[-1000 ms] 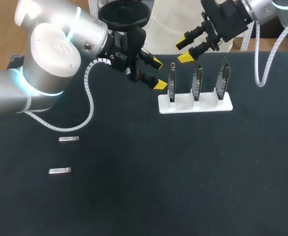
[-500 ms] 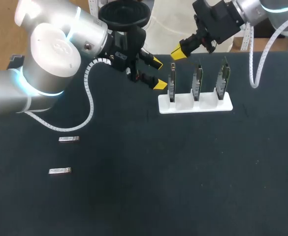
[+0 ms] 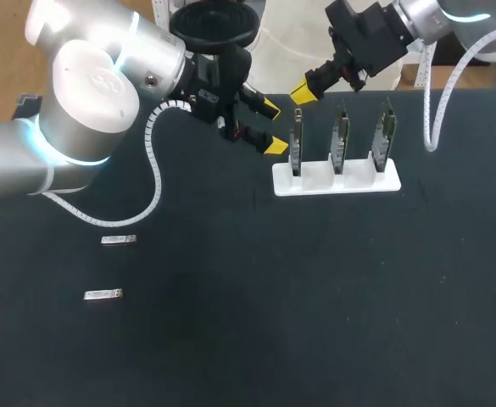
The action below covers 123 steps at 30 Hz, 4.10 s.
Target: Pick up the optical module with the left hand, and insert it into the network port with the right hand.
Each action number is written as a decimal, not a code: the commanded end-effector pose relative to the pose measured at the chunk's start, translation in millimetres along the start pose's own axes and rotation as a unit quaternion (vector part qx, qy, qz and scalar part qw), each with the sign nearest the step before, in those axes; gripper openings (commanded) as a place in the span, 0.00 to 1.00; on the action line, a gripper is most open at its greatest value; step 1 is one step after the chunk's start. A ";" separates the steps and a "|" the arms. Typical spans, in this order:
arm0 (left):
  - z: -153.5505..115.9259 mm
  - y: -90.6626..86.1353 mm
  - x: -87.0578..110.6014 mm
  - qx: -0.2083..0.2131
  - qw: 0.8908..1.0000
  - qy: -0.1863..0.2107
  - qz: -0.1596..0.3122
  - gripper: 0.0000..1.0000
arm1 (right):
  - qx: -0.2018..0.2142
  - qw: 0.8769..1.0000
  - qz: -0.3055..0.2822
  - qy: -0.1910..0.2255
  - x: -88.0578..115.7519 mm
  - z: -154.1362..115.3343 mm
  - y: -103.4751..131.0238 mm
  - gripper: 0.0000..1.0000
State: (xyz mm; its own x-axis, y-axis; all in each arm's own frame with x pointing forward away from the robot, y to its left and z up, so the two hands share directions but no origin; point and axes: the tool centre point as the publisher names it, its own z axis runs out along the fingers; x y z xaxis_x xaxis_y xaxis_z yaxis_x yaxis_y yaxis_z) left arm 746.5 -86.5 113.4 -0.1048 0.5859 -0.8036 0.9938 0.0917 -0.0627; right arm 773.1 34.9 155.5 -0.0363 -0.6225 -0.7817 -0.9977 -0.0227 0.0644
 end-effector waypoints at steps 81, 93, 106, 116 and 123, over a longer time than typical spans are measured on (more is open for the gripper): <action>0.7 1.4 -1.0 0.001 1.000 0.003 -0.001 1.00 | 0.010 1.000 0.005 -0.022 -0.3 -4.1 8.3 0.00; 0.7 1.4 -1.0 0.001 1.000 0.003 -0.001 1.00 | 0.020 0.999 0.001 -0.046 2.8 -42.5 3.7 0.00; 0.7 1.4 -1.0 0.001 1.000 0.003 -0.001 1.00 | 0.008 1.000 0.002 -0.014 33.4 -71.1 6.9 0.00; 0.7 1.4 -1.0 0.001 1.000 0.003 -0.001 1.00 | 0.007 1.000 0.014 -0.013 51.8 -80.3 9.6 0.00; 0.7 1.4 -1.0 0.001 1.000 0.003 -0.001 1.00 | -0.006 1.000 0.015 -0.003 58.7 -79.0 10.6 0.00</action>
State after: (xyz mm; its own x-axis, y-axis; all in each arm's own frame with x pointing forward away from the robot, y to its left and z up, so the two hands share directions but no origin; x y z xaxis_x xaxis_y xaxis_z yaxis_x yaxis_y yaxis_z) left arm 746.5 -86.5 113.3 -0.1047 0.5859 -0.8036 0.9938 0.0917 -0.0626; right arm 762.5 -63.8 160.4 -0.0687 -0.6161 -0.7846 -0.9956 -0.0082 0.0937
